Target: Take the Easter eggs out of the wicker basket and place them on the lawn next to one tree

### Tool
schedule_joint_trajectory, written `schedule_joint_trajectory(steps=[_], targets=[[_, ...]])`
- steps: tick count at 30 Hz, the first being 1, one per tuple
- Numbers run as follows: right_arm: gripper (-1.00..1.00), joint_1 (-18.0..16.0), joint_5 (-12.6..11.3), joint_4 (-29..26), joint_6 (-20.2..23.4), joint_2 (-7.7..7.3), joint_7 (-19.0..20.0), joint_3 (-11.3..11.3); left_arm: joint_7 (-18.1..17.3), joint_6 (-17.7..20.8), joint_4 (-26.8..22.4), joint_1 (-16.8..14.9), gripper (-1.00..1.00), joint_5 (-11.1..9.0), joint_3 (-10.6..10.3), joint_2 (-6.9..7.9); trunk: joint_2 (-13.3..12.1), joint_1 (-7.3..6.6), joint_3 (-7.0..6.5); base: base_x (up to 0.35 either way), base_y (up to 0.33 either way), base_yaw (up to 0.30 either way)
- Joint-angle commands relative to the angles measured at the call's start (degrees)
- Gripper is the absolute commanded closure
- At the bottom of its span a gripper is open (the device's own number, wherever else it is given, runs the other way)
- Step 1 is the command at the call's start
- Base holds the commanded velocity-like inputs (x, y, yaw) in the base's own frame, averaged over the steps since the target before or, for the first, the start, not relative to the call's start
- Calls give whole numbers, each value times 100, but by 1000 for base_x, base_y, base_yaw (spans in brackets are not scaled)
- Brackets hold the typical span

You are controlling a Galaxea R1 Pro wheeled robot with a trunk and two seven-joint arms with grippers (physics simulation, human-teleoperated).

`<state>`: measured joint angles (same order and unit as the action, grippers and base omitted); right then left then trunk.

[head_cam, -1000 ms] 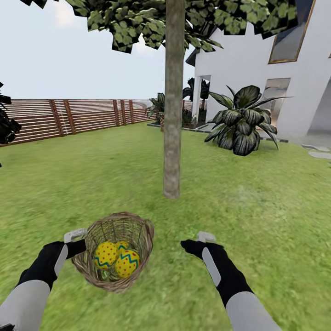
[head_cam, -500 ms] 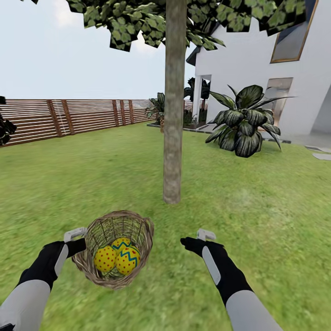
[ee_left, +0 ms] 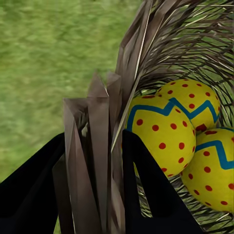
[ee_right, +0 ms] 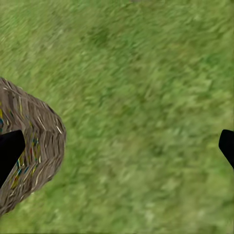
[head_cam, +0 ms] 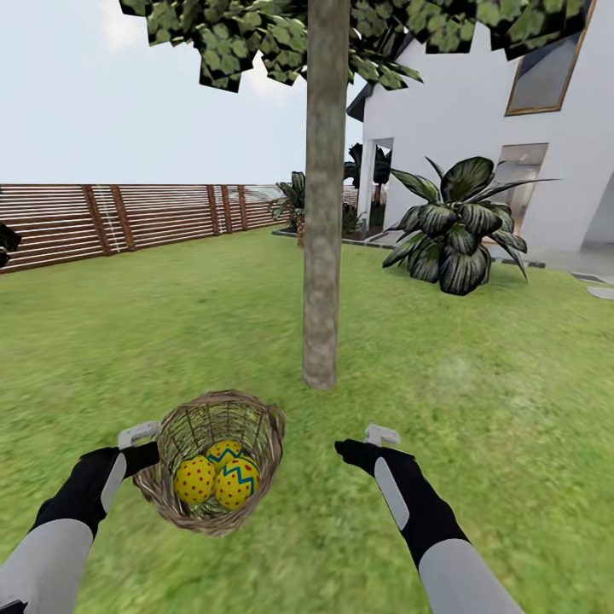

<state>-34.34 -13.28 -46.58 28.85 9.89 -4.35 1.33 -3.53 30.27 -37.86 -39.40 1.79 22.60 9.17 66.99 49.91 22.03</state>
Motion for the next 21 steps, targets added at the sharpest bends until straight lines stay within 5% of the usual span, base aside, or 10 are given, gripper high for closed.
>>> schedule_joint_trajectory(steps=[1,21], targets=[[-100,-3,-61,-5,24,4,-42,10,-34,31,-10,-6,100,-12,25,-3,4,4,7,342,0,0],[-100,-12,-64,306,18,-11,-93,53,-34,133,-10,-6,100,-12,17,-3,4,4,7,342,0,0]])
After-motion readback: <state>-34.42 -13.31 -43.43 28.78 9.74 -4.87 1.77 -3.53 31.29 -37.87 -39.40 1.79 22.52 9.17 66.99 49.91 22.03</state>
